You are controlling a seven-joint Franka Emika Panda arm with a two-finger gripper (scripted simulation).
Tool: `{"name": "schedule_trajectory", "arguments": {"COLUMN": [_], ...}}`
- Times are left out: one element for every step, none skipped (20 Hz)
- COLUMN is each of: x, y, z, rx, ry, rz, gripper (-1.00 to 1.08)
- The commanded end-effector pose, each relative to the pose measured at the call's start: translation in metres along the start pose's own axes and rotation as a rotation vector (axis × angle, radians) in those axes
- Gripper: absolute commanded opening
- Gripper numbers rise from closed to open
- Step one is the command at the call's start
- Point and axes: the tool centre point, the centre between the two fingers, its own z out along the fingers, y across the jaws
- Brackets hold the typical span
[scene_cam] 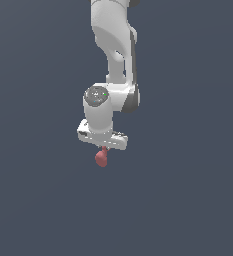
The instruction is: Pick up the object and move it to a goal position.
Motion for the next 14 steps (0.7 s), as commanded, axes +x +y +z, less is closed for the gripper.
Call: {"name": "schedule_trajectory", "arguments": {"x": [0.000, 0.000, 0.000, 0.000, 0.001, 0.002, 0.002, 0.003, 0.004, 0.006, 0.007, 0.009, 0.011, 0.013], "y": [0.000, 0.000, 0.000, -0.001, -0.001, -0.002, -0.003, -0.005, -0.007, -0.009, -0.011, -0.013, -0.016, -0.019], "z": [0.000, 0.000, 0.000, -0.001, -0.002, -0.003, -0.005, -0.008, -0.011, -0.014, -0.018, -0.022, -0.026, -0.031], "rx": [0.000, 0.000, 0.000, 0.000, 0.000, 0.000, 0.000, 0.000, 0.000, 0.001, 0.001, 0.001, 0.001, 0.001], "ry": [0.000, 0.000, 0.001, 0.002, 0.004, 0.007, 0.012, 0.017, 0.022, 0.029, 0.037, 0.045, 0.054, 0.064], "rz": [0.000, 0.000, 0.000, 0.002, 0.004, 0.007, 0.010, 0.015, 0.020, 0.026, 0.033, 0.041, 0.049, 0.058], "gripper": [-1.00, -1.00, -1.00, -1.00, -1.00, -1.00, -1.00, -1.00, -1.00, -1.00, -1.00, -1.00, -1.00, -1.00]}}
